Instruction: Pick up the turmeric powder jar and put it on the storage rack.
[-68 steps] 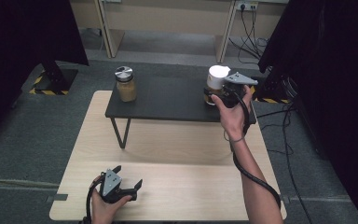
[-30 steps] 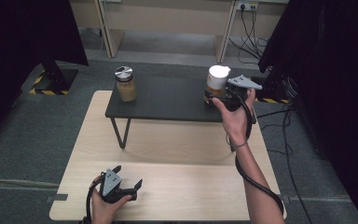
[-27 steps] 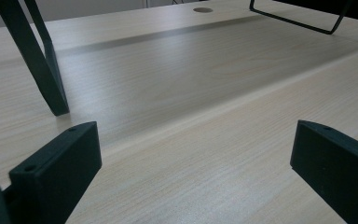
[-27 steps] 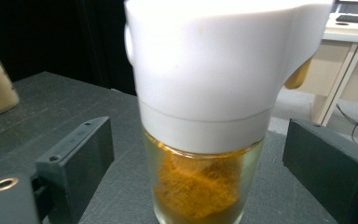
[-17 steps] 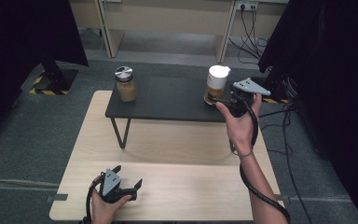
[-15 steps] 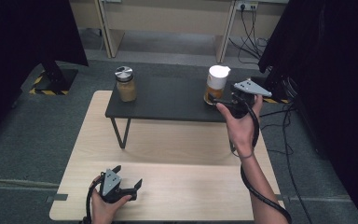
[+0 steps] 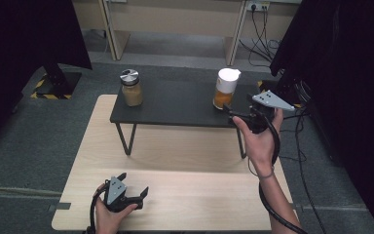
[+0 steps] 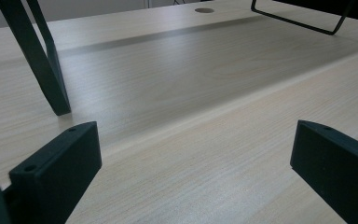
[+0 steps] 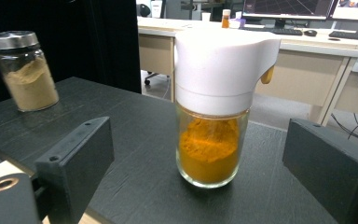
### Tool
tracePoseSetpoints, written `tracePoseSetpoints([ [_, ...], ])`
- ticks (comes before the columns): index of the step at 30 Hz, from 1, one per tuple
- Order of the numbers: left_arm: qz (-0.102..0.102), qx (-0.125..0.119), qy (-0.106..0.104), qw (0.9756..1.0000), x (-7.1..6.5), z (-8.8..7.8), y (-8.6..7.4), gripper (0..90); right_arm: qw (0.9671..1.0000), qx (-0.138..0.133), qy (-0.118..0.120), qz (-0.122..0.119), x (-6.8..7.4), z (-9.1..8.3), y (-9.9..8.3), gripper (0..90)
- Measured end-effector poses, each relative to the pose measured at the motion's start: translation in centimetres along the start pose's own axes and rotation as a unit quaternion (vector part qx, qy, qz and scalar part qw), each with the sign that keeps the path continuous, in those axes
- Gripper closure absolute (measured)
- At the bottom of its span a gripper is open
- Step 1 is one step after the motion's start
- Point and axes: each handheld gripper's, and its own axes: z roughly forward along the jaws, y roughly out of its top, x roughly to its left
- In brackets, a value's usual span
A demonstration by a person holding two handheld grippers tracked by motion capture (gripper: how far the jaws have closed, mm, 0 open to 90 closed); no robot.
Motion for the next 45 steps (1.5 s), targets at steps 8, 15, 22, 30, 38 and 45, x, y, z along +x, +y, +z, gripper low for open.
tracePoseSetpoints([
  [8,0.0,-0.001,0.002,1.0,-0.1,0.0,0.0,1.0,1.0,-0.006,0.006,-0.005,0.4,-1.5,-0.6,9.0],
  [15,-0.001,-0.002,0.002,1.0,-0.1,0.0,-0.1,1.0,0.9999,-0.005,0.006,-0.007,0.7,-2.3,-1.2,9.0],
  [22,-0.001,-0.002,0.002,1.0,-0.1,0.0,-0.1,1.0,1.0,-0.003,0.005,-0.006,1.1,-3.2,-2.3,9.0],
  [30,0.0,-0.002,0.003,1.0,-0.1,0.0,-0.1,1.0,1.0,-0.007,0.004,-0.002,1.1,-4.1,-4.1,9.0],
  [38,0.001,-0.002,0.003,1.0,-0.1,0.0,-0.1,1.0,0.9999,-0.011,0.004,-0.005,1.3,-5.0,-5.7,9.0],
  [45,0.001,-0.004,0.004,1.0,-0.2,-0.1,-0.1,1.0,1.0,-0.005,0.006,-0.002,1.5,-5.8,-7.7,9.0],
])
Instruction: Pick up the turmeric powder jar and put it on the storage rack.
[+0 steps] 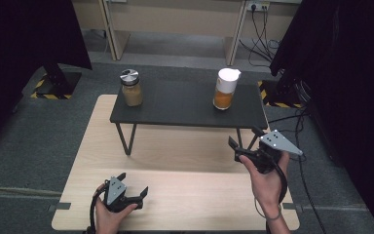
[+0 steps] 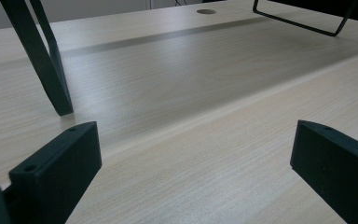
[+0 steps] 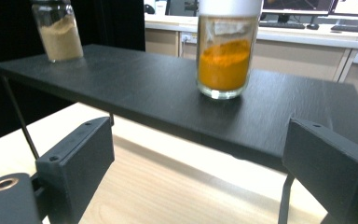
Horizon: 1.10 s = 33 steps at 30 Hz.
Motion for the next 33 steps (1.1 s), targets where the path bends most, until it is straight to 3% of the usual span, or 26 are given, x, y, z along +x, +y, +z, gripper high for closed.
tracePoseSetpoints([
  [11,-0.001,-0.002,0.001,1.0,-0.1,0.0,-0.1,1.0,0.9999,0.009,-0.004,0.011,-0.2,-0.4,-4.2,8.2],
  [20,-0.001,-0.002,0.001,1.0,-0.1,0.0,-0.1,1.0,0.9993,0.032,0.003,0.017,0.1,-0.2,-7.3,8.2],
  [33,0.001,-0.002,0.002,1.0,-0.1,0.0,-0.1,1.0,0.9957,0.081,0.006,0.044,-0.5,-0.3,-12.0,8.2],
])
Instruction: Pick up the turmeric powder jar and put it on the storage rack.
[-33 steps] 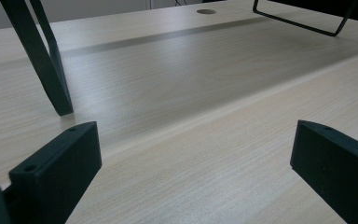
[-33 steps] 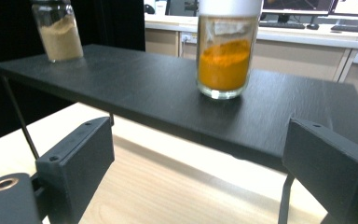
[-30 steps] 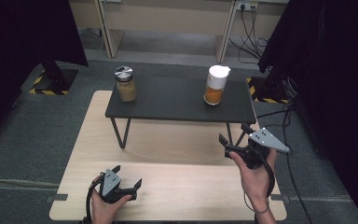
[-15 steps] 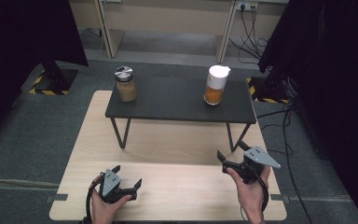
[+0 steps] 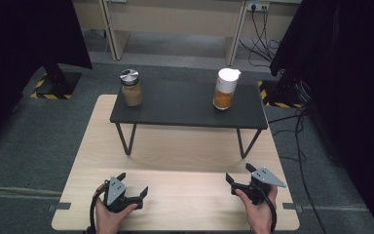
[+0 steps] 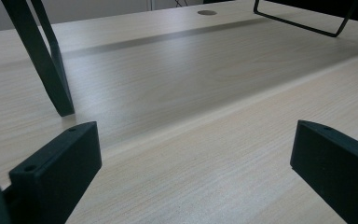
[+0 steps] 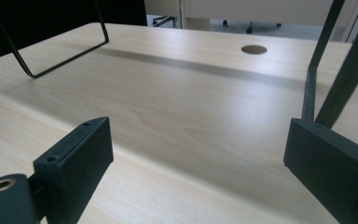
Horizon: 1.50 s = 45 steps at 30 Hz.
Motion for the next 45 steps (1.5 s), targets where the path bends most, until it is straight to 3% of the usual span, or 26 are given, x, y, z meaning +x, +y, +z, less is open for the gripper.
tracePoseSetpoints([
  [18,-0.001,0.001,0.0,1.0,0.0,0.0,0.0,1.0,0.9996,0.018,0.006,0.021,-0.1,-0.1,-2.5,8.2],
  [26,-0.001,0.001,0.001,1.0,0.0,0.0,0.0,1.0,0.9992,0.033,0.01,0.021,-0.2,0.1,-2.8,7.8],
  [45,-0.003,0.001,0.0,1.0,0.0,0.0,0.0,1.0,0.9991,0.04,0.011,0.013,-0.1,0.2,-2.9,7.6],
])
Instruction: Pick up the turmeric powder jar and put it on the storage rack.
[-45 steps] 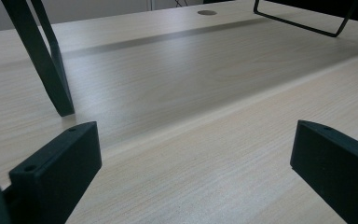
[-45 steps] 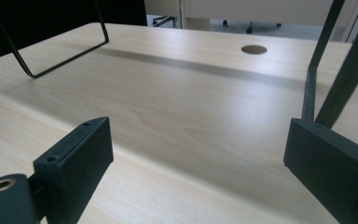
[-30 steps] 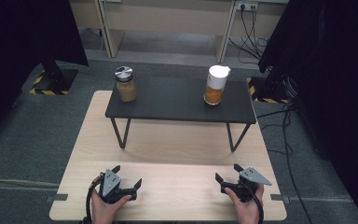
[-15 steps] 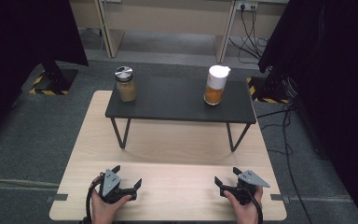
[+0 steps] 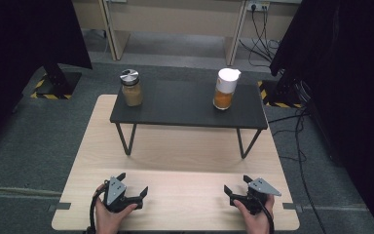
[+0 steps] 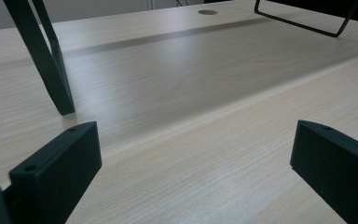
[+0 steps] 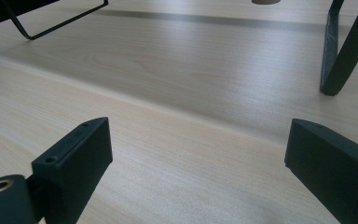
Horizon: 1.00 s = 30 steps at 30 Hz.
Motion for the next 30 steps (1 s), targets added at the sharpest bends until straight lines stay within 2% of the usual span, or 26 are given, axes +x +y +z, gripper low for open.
tracePoseSetpoints([
  [30,0.0,0.001,0.0,1.0,0.0,0.02,0.02,1.0,1.0,0.006,0.0,-0.003,0.08,0.11,0.22,7.6],
])
